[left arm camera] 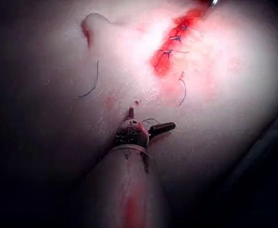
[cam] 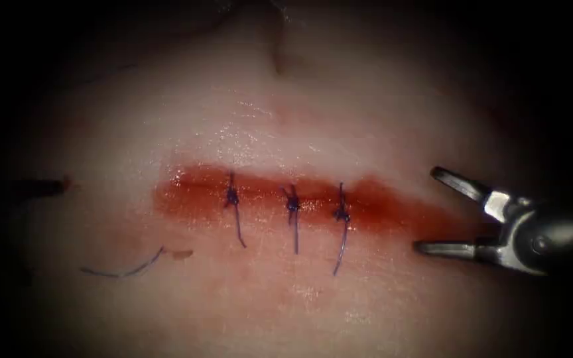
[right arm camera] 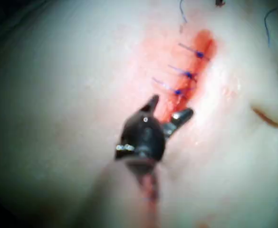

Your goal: Wound Closure

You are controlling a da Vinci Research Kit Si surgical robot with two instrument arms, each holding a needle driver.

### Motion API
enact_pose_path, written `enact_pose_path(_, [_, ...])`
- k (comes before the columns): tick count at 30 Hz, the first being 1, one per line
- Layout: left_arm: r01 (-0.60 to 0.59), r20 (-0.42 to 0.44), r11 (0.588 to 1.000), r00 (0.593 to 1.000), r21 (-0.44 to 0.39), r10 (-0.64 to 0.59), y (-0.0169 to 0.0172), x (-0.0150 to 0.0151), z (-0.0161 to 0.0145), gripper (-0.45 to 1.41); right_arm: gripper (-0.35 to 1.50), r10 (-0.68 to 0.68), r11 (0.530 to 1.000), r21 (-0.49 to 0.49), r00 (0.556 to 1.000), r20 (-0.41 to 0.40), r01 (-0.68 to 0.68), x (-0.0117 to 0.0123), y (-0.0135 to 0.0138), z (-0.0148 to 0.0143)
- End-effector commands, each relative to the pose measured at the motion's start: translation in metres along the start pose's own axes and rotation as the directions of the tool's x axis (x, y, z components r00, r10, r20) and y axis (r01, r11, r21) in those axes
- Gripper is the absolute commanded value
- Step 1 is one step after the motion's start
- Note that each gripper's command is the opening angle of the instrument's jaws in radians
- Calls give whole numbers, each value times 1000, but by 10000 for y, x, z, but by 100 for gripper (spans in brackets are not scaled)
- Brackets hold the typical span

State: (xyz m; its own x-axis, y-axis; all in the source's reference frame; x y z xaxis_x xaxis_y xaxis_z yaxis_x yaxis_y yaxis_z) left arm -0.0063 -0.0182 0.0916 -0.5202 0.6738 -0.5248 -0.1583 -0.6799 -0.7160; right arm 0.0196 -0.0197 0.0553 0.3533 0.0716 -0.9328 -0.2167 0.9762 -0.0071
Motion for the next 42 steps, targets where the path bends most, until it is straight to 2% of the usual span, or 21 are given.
enact_pose_path(1, [-3,-7,1000,1000,3,3,1,-1,3,108,142,2,1000,3,1000,0,-2,-3,-8,5])
enact_pose_path(3, [-31,-58,999,998,26,32,6,23,-17,108,142,9,1000,5,1000,2,-9,-1,-9,5])
enact_pose_path(4, [-31,-58,999,998,26,32,6,23,-17,108,142,9,1000,5,1000,2,-9,-1,-9,5])
enact_pose_path(7, [-87,-175,995,980,53,95,21,55,-27,103,140,53,998,15,999,0,-53,4,-10,2])
enact_pose_path(8, [-138,-254,986,954,89,156,33,78,-29,101,135,91,995,33,996,8,-91,9,-11,0])
enact_pose_path(10, [-211,-298,967,922,146,247,49,102,-20,92,130,100,993,56,994,38,-102,19,-12,-3])
enact_pose_path(12, [-236,-298,958,914,163,276,52,106,-16,89,130,107,992,59,993,43,-110,21,-12,-3])
enact_pose_path(14, [-299,-284,932,893,203,348,58,114,1,86,126,127,990,54,991,46,-130,27,-15,-3])
enact_pose_path(16, [-334,-276,916,880,222,387,59,116,8,82,123,140,988,53,989,47,-142,29,-16,-2])
enact_pose_path(17, [-359,-270,903,868,237,416,58,114,15,74,118,152,987,51,987,48,-154,31,-18,0])
enact_pose_path(23, [-408,-251,872,845,270,473,45,104,22,62,116,162,985,52,985,54,-164,43,-14,-3])
enact_pose_path(31, [-414,-246,866,841,281,482,40,92,31,59,116,163,985,44,985,52,-166,43,-13,-4])
enact_pose_path(42, [-417,-249,867,840,274,482,43,91,32,59,118,162,986,40,986,46,-164,41,-13,-3])
